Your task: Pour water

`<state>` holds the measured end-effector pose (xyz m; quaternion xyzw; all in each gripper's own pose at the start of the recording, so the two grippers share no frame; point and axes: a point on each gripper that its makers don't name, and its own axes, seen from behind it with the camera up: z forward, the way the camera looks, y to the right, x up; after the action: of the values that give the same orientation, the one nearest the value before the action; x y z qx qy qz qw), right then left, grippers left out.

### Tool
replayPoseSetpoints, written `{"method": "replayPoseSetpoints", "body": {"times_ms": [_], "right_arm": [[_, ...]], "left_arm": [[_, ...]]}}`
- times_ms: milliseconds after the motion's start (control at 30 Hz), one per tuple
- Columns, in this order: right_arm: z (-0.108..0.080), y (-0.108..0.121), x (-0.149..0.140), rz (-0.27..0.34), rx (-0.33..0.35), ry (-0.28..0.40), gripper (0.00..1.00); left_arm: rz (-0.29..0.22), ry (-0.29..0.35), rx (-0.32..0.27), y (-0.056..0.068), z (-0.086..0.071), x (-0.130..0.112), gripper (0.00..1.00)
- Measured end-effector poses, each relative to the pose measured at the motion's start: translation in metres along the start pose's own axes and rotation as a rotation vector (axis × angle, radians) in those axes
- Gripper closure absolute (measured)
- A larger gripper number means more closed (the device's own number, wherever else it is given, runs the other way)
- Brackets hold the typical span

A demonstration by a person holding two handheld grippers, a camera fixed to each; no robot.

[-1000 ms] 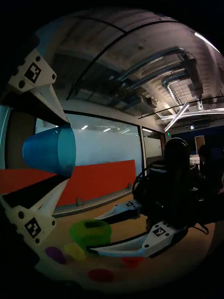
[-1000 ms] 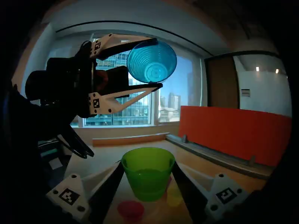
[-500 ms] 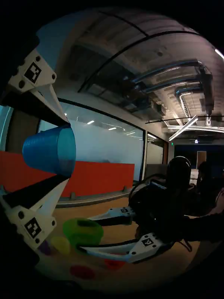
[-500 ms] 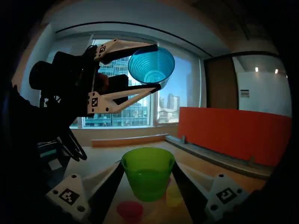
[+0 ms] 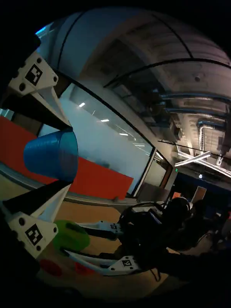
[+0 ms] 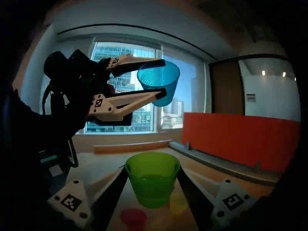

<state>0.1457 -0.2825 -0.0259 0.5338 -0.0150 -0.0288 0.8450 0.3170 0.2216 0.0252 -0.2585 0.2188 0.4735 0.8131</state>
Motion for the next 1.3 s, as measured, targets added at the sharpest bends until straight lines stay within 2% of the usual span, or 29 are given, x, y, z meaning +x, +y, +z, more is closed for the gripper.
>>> {"method": "replayPoseSetpoints", "body": {"times_ms": [133,567,967,1300], "right_arm": [[-0.001,0.0,0.001,-0.001,-0.001,0.001,0.09],[-0.003,-0.001,0.003,-0.003,-0.005,0.007,0.09],[-0.004,-0.001,0.007,-0.002,-0.011,0.012,0.09],[-0.006,0.0,0.009,-0.001,-0.015,0.016,0.09]], "left_arm": [[-0.089,-0.01,0.009,-0.003,-0.001,-0.006,0.11],[-0.426,-0.054,0.02,-0.007,0.004,-0.03,0.11],[-0.75,-0.045,0.019,-0.014,0.005,-0.039,0.11],[-0.975,-0.05,0.034,-0.017,0.009,-0.05,0.11]]}}
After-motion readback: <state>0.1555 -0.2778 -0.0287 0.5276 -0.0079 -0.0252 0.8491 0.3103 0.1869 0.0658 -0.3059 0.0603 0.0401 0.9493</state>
